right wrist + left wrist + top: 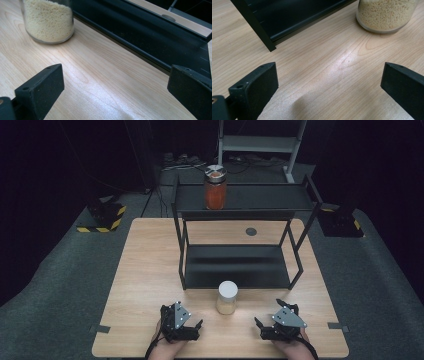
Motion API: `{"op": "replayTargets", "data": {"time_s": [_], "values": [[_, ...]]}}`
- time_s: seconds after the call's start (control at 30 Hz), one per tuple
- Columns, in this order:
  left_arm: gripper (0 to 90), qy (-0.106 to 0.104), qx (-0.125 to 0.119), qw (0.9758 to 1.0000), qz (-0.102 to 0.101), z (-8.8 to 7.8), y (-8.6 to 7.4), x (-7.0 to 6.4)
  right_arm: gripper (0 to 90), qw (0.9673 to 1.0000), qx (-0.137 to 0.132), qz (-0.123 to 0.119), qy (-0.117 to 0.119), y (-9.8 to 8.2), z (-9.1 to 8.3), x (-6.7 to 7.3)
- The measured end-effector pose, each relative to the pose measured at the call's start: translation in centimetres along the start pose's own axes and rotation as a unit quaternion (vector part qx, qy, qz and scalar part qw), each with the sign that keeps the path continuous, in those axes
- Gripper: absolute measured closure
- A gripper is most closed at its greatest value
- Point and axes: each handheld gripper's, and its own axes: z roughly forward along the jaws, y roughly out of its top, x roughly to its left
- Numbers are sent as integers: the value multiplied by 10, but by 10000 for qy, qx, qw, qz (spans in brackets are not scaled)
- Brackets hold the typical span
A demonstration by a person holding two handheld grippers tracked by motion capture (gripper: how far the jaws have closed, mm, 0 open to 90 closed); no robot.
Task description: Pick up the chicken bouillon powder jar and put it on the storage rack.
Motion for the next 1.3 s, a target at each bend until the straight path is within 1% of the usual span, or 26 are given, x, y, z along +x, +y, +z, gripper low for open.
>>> {"op": "replayTargets", "data": {"time_s": [0.07, 0.13, 0.17, 0.2, 0.27, 0.37, 0.4, 0.47, 0.5, 0.7, 0.8, 0.87, 0.93, 1.03, 1.2, 1.3], "values": [[14, 6, 7, 10000, 66, 1, 0, -2, 0, 10000, -36, 61, 45, -1, 0, -3], [11, 0, 2, 9999, 120, 0, 0, -3, 4, 10000, -16, 22, 77, 0, 0, -4], [12, 0, 2, 9999, 120, 0, 0, -3, 3, 10000, -23, -37, 74, 1, -1, -3], [12, 8, -17, 9999, 109, 0, 0, -3, 3, 10000, -23, -37, 74, 1, -1, -3], [11, 7, -11, 9999, 114, 0, 0, -3, 3, 9999, -113, -84, 65, 2, -4, -2], [12, 50, -8, 9999, 149, 0, 0, -5, 4, 9995, -276, -99, 127, 6, -9, -1], [12, 77, 15, 9998, 209, 0, 1, -7, 4, 9995, -276, -99, 127, 6, -9, -1], [12, 82, 30, 9996, 284, 1, 1, -9, 3, 9991, -393, -111, 121, 5, -10, 1], [12, 82, 33, 9994, 329, 1, 1, -10, 3, 9989, -424, -104, 167, 6, -10, 1], [13, 78, 31, 9995, 321, 1, 1, -9, 1, 9981, -550, -116, 242, 9, -9, 4], [12, 78, 49, 9993, 370, 1, 2, -10, 1, 9977, -601, -109, 307, 11, -7, 7], [13, 98, 30, 9992, 388, 1, 1, -11, 1, 9974, -606, -152, 348, 14, -4, 10], [12, 93, 52, 9989, 450, 1, 2, -12, 1, 9972, -619, -109, 405, 17, -1, 11], [12, 77, 46, 9989, 468, 1, 2, -12, 1, 9969, -630, -93, 456, 21, 2, 13], [13, 88, 33, 9992, 388, 1, 1, -11, 1, 9964, -673, -92, 507, 23, 5, 16], [12, 82, 37, 9992, 380, 1, 1, -10, 0, 9959, -715, -75, 552, 24, 8, 19]]}}
